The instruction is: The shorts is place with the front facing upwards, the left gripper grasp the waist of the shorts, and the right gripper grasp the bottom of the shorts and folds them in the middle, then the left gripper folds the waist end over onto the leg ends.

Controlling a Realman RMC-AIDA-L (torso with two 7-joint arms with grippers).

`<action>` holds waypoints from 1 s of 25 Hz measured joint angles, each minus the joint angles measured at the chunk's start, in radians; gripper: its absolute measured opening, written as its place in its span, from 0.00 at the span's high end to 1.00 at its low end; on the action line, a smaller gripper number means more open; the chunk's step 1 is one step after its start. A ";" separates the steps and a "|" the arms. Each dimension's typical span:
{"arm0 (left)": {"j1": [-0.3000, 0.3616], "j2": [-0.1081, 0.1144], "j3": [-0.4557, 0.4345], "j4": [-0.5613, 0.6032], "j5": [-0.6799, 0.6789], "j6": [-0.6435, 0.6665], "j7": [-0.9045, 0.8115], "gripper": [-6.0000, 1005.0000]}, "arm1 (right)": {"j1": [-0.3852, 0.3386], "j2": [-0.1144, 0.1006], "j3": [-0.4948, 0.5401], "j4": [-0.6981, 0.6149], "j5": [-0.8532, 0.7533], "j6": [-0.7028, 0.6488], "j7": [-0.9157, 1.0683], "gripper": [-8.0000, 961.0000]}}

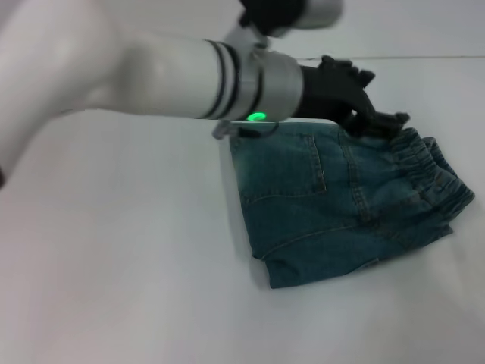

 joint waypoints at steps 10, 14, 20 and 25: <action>0.242 -0.003 -0.429 -0.055 -0.314 0.542 0.438 0.19 | 0.020 0.003 -0.018 -0.213 -0.153 -0.086 0.251 0.98; 0.339 0.006 -0.650 -0.170 -0.345 0.730 0.608 0.19 | 0.043 0.004 -0.018 -0.271 -0.247 -0.140 0.336 0.93; 0.475 0.019 -0.887 -0.272 -0.265 0.870 0.777 0.18 | 0.039 0.008 -0.024 -0.364 -0.315 -0.208 0.448 0.65; 0.528 0.019 -1.042 -0.296 -0.122 0.967 0.824 0.17 | 0.013 0.010 -0.025 -0.397 -0.356 -0.232 0.451 0.53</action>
